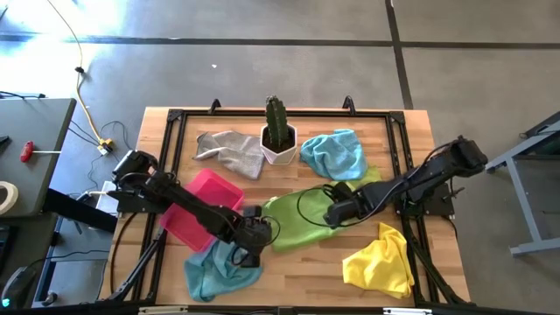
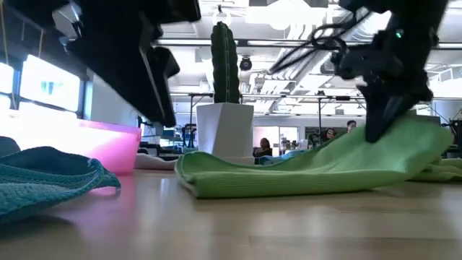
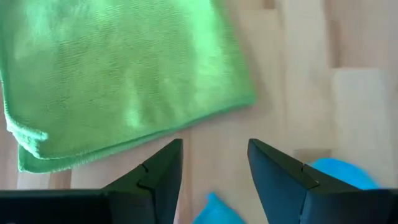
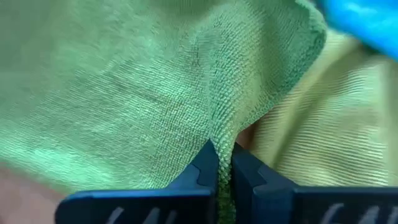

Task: Fold microfiber towels
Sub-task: Fold the green towel

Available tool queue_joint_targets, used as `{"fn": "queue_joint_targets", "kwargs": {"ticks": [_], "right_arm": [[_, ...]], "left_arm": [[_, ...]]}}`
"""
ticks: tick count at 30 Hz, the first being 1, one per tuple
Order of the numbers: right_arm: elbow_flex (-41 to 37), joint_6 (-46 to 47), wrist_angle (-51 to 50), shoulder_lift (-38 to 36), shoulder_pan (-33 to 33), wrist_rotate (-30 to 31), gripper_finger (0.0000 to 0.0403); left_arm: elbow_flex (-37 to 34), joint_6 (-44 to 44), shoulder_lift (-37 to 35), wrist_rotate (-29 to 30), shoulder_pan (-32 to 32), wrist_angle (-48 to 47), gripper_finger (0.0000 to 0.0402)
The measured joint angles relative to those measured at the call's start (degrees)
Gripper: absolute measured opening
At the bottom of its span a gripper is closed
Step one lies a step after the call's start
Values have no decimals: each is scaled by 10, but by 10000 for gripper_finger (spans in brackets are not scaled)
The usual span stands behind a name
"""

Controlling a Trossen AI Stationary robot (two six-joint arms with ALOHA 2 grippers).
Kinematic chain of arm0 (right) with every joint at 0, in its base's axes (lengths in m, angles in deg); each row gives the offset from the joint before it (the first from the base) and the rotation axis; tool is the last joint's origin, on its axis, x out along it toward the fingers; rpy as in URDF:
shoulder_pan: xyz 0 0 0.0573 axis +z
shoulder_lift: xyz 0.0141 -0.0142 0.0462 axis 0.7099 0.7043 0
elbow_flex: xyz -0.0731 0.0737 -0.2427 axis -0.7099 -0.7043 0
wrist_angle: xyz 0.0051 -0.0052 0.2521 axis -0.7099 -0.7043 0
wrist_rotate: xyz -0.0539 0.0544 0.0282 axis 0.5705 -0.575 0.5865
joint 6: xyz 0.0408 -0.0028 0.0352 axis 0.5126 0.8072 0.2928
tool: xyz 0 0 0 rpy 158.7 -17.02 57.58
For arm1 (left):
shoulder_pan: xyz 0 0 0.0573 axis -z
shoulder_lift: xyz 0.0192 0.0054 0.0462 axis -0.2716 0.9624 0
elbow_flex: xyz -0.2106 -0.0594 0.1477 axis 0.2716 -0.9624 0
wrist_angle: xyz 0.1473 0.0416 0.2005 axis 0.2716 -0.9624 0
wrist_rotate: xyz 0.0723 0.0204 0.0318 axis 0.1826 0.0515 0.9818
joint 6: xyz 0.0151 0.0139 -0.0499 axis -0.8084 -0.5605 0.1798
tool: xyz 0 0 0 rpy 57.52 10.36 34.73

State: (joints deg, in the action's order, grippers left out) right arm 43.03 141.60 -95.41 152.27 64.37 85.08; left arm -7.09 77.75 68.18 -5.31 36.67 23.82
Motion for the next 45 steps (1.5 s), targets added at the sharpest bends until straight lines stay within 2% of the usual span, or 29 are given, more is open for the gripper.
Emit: {"fn": "queue_joint_targets", "kwargs": {"ticks": [8, 19, 26, 32, 35, 45], "right_arm": [[152, -55, -122, 97, -15, 0, 0], [377, -134, -169, 281, -15, -27, 0], [480, -159, -183, 356, -15, -28, 0], [533, -167, -186, 373, -11, -15, 0], [535, -159, -167, 373, -7, 4, 0], [534, -182, -129, 398, 2, 3, 1]], "left_arm": [[46, 0, 0, 1, 22, -64, 172], [65, 0, 0, 2, 60, -111, 172], [65, 1, 0, 4, 79, -122, 172], [65, 1, 0, 8, 89, -134, 172], [66, 5, 0, 8, 94, -139, 172], [65, 7, 0, 8, 108, -148, 172]]}}
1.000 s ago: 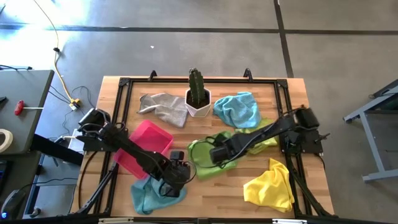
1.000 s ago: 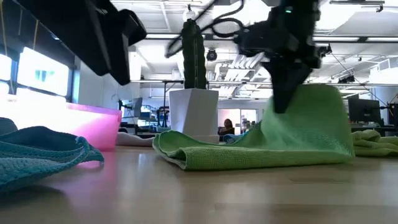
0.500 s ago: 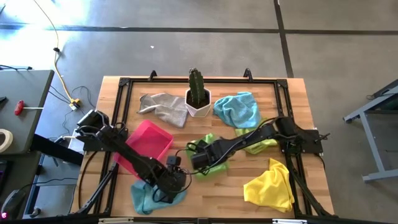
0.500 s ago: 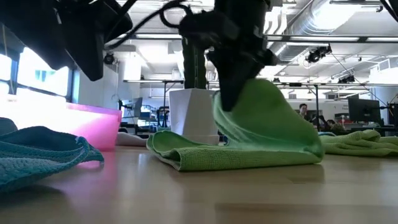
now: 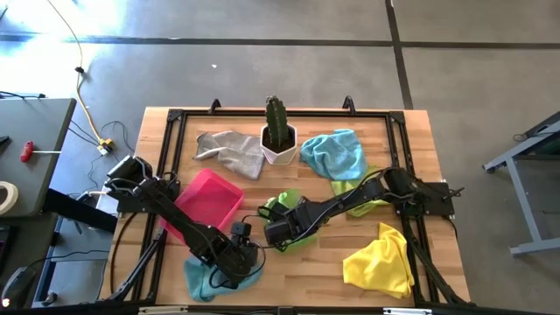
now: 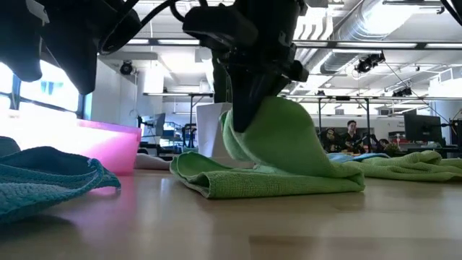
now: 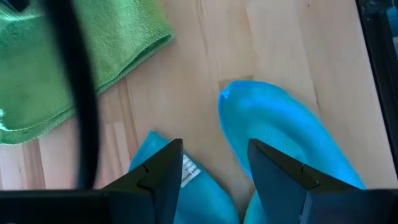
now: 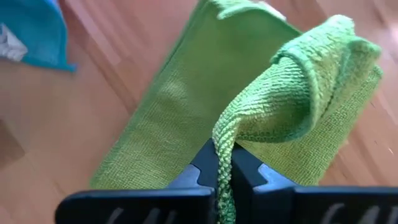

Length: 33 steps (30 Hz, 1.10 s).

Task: Fold microfiber towels
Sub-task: Fold the green towel, then put the green towel in the pink bin

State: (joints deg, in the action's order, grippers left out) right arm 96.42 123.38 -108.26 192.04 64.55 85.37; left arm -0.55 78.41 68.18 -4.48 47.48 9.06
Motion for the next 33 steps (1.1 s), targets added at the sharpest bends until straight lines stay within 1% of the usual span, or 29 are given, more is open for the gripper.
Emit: {"fn": "queue_joint_targets", "kwargs": {"ticks": [3, 9, 11, 13, 15, 18, 20, 22, 25, 29, 32, 33], "right_arm": [[0, -22, 16, 6, 1, -1, 21], [10, -54, 28, 6, 6, -4, 111], [21, -64, 34, 5, 11, -7, 134], [39, -79, 14, 5, 17, -3, 149], [64, -88, -18, 5, 22, 17, 154], [92, -79, -94, 5, 30, 80, 152], [93, -52, -140, 4, 33, 120, 148], [75, -19, -159, 3, 33, 135, 145], [38, 9, -136, 4, 32, 127, 142], [-20, 4, -30, 4, 40, 69, 142], [-48, 1, 49, 4, 50, 37, 142], [-52, 0, 61, 4, 54, 28, 142]], "left_arm": [[0, 5, 0, 1, 3, 0, 172], [0, 9, 0, 1, 3, -2, 172], [0, 9, 0, 1, 3, -2, 172], [0, 9, 0, 1, 3, -2, 172], [0, 9, 0, 2, 3, -1, 172], [0, 9, 0, 2, 3, -1, 172], [0, 9, 0, 2, 3, -2, 172], [0, 9, 0, 10, 3, -2, 172], [0, 9, 0, 19, 3, -1, 172], [0, 5, 0, 35, 2, 0, 172], [0, 5, 0, 38, -2, -1, 172], [0, 5, 0, 38, -3, -1, 172]]}}
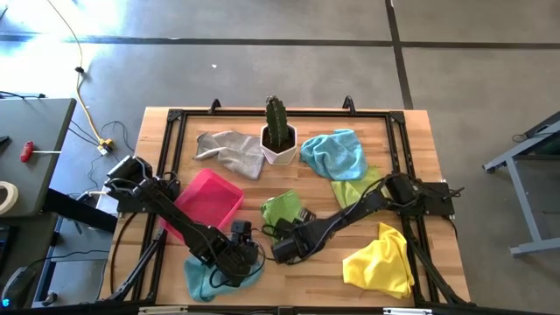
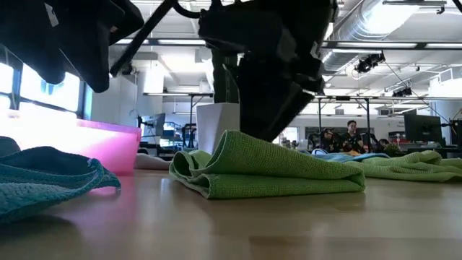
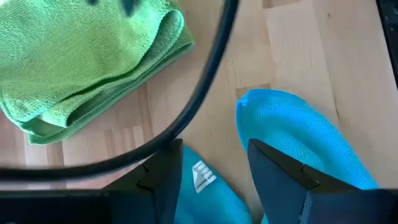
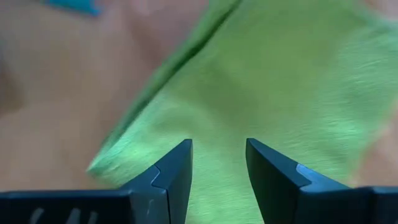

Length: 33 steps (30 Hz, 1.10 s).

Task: Fold microfiber towels
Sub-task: Put the green towel in the pink bin

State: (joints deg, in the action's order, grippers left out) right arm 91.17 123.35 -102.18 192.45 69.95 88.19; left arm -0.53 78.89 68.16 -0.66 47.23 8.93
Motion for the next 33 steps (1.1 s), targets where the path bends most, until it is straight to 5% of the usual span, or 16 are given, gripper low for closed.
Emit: {"fn": "queue_joint_targets", "kwargs": {"ticks": [6, 13, 24, 33], "right_arm": [[-4, -10, 7, -4, 20, -13, 142], [-4, 7, -142, -77, 44, 74, 142], [-4, -155, -117, -69, 80, 86, 142], [-7, -132, -207, -68, 92, 92, 142]], "left_arm": [[0, -7, 0, 35, -8, 1, 172], [0, -71, 0, 110, -20, 12, 172], [-35, -185, 0, 57, -39, 187, 172], [-77, -211, 0, 56, -42, 293, 172]]}}
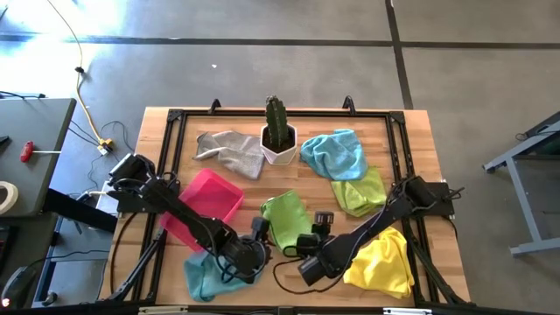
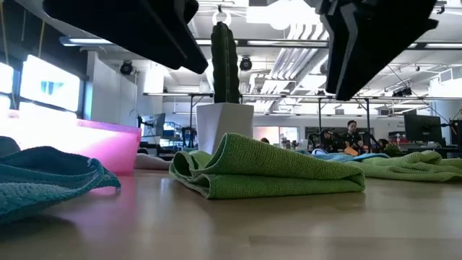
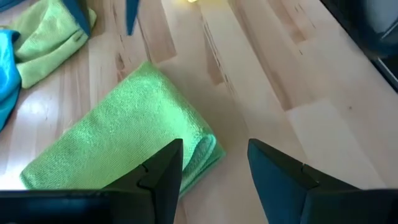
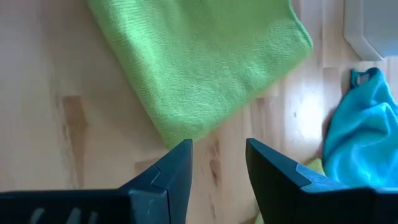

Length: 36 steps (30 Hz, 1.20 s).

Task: Fold microfiber towels
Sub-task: Put the green towel in the pink bin

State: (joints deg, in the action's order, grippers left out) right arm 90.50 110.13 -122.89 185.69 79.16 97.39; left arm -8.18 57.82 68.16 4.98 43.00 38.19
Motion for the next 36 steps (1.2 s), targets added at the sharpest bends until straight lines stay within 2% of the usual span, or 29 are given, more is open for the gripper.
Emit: {"fn": "queue_joint_targets", "kwargs": {"ticks": [2, 5, 11, 18, 23, 28, 36], "right_arm": [[-26, -5, 27, -5, 0, 3, 142], [-104, 4, 105, -29, -1, -6, 142], [-258, -1, 344, -85, 3, -1, 142], [-346, -73, 570, -93, -2, -2, 142], [-370, -108, 630, -92, -8, -1, 142], [-391, -112, 670, -85, -21, -20, 142], [-392, -112, 726, -75, -52, -25, 142]], "left_arm": [[-5, 0, 0, 0, -4, 13, 172], [-14, -4, 0, -7, -11, 28, 172], [-38, -71, 2, -37, -25, 70, 172], [-39, -130, 50, -67, -44, 118, 172], [-39, -130, 80, -65, -50, 152, 172], [-39, -85, 89, -70, -51, 197, 172], [-35, -16, 85, -60, -42, 205, 172]]}}
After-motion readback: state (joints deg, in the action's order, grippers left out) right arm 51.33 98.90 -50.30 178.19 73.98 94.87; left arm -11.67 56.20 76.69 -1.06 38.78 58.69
